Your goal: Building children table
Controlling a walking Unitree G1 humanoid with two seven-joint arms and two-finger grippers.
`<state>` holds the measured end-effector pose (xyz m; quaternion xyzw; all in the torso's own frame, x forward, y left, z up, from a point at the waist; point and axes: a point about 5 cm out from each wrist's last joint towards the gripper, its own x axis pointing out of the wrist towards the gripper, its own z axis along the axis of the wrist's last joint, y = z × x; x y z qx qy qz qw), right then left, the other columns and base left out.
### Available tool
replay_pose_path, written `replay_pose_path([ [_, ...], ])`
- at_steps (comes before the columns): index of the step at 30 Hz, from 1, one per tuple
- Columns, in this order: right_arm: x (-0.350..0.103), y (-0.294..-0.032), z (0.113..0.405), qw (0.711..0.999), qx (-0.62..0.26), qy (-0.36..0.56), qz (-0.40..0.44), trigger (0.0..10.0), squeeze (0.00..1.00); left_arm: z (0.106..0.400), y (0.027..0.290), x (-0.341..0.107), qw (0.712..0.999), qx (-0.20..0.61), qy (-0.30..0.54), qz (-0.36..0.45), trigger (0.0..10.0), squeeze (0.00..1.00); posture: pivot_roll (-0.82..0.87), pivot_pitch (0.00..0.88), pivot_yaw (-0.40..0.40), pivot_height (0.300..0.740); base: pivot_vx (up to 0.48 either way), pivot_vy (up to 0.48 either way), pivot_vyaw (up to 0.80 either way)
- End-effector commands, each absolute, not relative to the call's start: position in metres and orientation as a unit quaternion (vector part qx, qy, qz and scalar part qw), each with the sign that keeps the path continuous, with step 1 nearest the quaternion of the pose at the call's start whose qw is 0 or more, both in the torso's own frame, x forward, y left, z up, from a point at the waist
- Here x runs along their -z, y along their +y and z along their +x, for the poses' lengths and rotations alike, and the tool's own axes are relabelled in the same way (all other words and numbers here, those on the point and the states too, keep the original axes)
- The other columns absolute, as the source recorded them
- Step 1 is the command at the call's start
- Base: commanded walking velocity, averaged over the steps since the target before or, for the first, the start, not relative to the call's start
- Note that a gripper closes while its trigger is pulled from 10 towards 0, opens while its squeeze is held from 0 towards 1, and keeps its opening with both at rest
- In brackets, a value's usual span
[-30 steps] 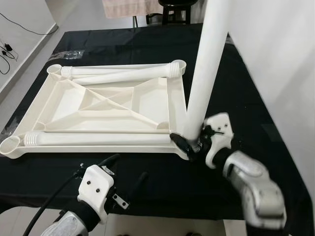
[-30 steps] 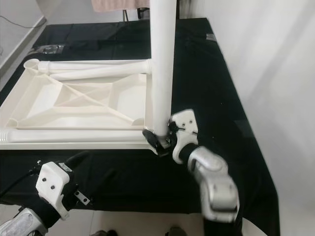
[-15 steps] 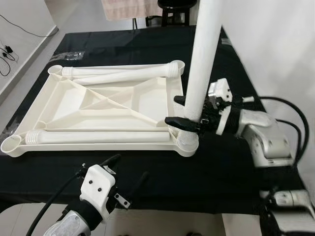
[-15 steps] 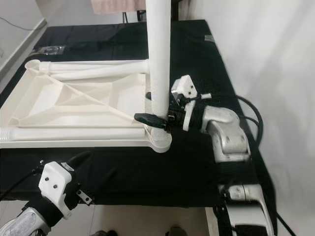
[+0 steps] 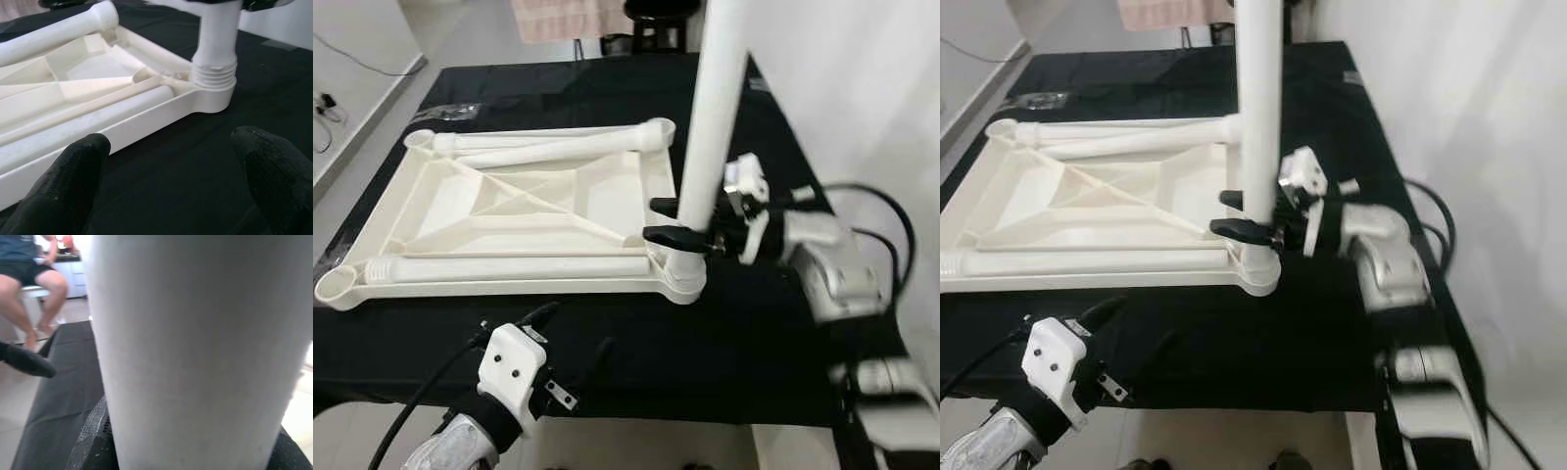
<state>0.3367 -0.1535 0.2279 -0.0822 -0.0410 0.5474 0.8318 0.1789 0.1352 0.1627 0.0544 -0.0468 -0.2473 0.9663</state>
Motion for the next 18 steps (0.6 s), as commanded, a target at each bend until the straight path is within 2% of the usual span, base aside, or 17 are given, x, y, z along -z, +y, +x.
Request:
replay_pose_path([
  [1,-0.21,-0.157,0.337,0.846,-0.528,0.003,-0.083,0.0,0.0,0.177,0.136,-0.159,0.967,0.247,-0.038,0.052,10.0,0.0,-0.02,0.194,-0.002,0.74,0.0,0.0,0.0],
  [2,-0.183,-0.142,0.32,0.912,-0.402,0.052,-0.059,0.0,0.0,0.178,0.138,-0.159,0.967,0.245,-0.039,0.053,10.0,0.0,-0.02,0.198,0.002,0.74,0.0,0.0,0.0],
  [3,-0.167,-0.139,0.304,0.953,-0.287,0.086,-0.043,0.0,0.0,0.18,0.141,-0.159,0.968,0.243,-0.039,0.055,10.0,0.0,-0.04,0.203,0.019,0.74,0.0,0.0,0.0],
  [4,-0.167,-0.139,0.304,0.953,-0.287,0.086,-0.043,0.0,0.0,0.18,0.141,-0.159,0.968,0.243,-0.039,0.055,10.0,0.0,-0.04,0.203,0.019,0.74,0.0,0.0,0.0],
  [5,-0.158,-0.138,0.287,0.972,-0.202,0.108,-0.047,0.0,0.0,0.181,0.142,-0.159,0.968,0.242,-0.039,0.056,10.0,0.0,-0.04,0.2,0.025,0.74,0.0,0.0,0.0],
  [6,-0.158,-0.138,0.287,0.972,-0.202,0.108,-0.047,0.0,0.0,0.181,0.142,-0.159,0.968,0.242,-0.039,0.056,10.0,0.0,-0.04,0.2,0.025,0.74,0.0,0.0,0.0],
  [7,-0.154,-0.134,0.277,0.979,-0.163,0.113,-0.052,0.0,0.0,0.181,0.143,-0.159,0.968,0.242,-0.04,0.056,10.0,0.0,-0.04,0.2,0.025,0.74,0.0,0.0,0.0],
  [13,-0.159,-0.125,0.299,0.98,-0.164,0.074,-0.082,0.0,0.0,0.19,0.14,-0.157,0.964,0.258,-0.042,0.054,10.0,0.0,-0.04,0.162,0.037,0.74,0.0,0.0,0.0],
  [14,-0.161,-0.125,0.302,0.981,-0.163,0.072,-0.081,7.3,0.0,0.193,0.14,-0.156,0.964,0.256,-0.044,0.054,10.0,0.0,-0.05,0.154,0.034,0.74,0.0,0.0,0.0],
  [15,-0.164,-0.125,0.304,0.981,-0.173,0.062,-0.069,10.0,0.0,0.195,0.14,-0.156,0.965,0.254,-0.046,0.054,10.0,0.0,-0.04,0.151,0.032,0.74,0.0,0.0,0.0],
  [16,-0.164,-0.125,0.304,0.981,-0.173,0.062,-0.069,10.0,0.0,0.195,0.14,-0.156,0.965,0.254,-0.046,0.054,10.0,0.0,-0.04,0.151,0.032,0.74,0.0,0.0,0.0],
  [17,-0.169,-0.123,0.307,0.976,-0.205,0.054,-0.054,10.0,1.0,0.196,0.141,-0.156,0.966,0.25,-0.048,0.054,10.0,0.0,-0.04,0.146,0.03,0.74,0.0,0.0,0.0],
  [18,-0.169,-0.123,0.307,0.976,-0.205,0.054,-0.054,10.0,1.0,0.196,0.141,-0.156,0.966,0.25,-0.048,0.054,10.0,0.0,-0.04,0.146,0.03,0.74,0.0,0.0,0.0],
])
